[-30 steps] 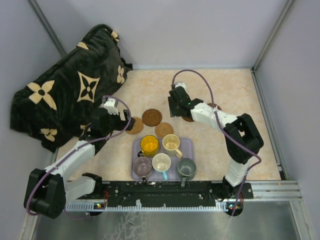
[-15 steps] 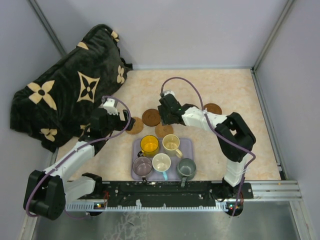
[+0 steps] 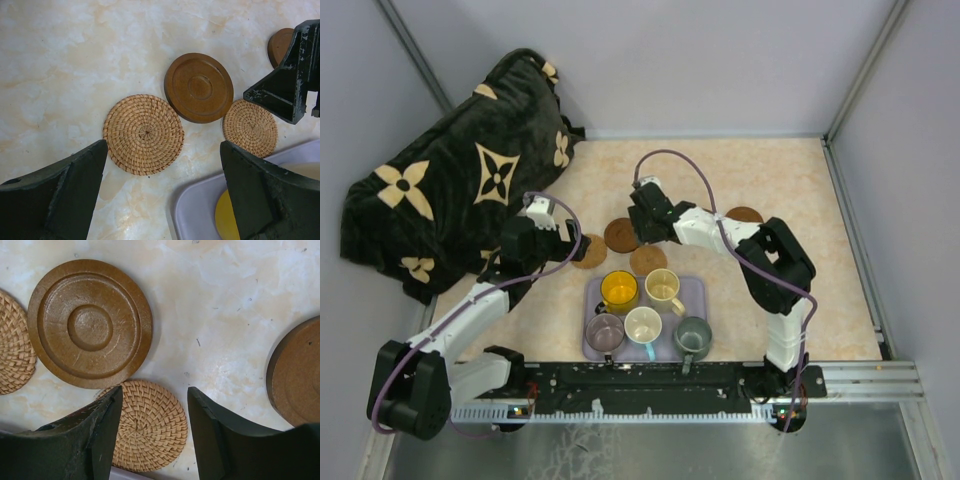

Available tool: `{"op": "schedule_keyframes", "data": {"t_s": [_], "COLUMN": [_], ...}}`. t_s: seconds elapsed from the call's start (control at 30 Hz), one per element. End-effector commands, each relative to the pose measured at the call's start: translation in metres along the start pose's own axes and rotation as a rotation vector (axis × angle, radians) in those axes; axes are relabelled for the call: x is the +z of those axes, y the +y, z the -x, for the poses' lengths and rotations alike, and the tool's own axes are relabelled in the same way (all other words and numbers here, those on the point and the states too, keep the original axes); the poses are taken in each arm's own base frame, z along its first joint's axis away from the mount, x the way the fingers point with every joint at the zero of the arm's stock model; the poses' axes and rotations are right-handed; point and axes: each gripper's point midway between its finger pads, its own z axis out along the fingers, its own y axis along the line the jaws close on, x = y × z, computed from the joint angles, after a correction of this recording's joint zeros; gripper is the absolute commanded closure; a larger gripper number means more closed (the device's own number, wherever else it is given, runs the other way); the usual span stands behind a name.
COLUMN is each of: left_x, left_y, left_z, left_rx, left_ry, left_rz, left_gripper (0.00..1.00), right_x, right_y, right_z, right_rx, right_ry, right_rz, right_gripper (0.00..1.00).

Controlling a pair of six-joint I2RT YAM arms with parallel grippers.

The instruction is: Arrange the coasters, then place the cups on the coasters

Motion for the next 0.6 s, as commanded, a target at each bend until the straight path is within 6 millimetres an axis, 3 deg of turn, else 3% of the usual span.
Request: {"op": "schedule_keyframes", "data": {"t_s": [0.0, 0.33, 0.57], "left_x": [0.001, 0.006, 0.005], "left_y": [-0.001, -0.002, -0.002], "left_z": [0.004, 0.002, -0.001], "left_rx": [0.001, -0.003, -0.005], "left_ry": [-0.015, -0.002, 0.003], "left_rz": [-0.004, -0.011, -0.011], "left_gripper": [0.01, 0.01, 0.01], "right_x": [-0.012, -0.027, -0.029], "right_y": [0.002, 0.002, 0.009], "right_z": [0.004, -0.036, -0.048], "right_rx": [0.021, 0.003, -0.007], "right_ry": [-0.013, 0.063, 0.072], "right_rz": [0.004, 0.009, 0.01], "right_gripper": [0.45, 0.45, 0.46]}}
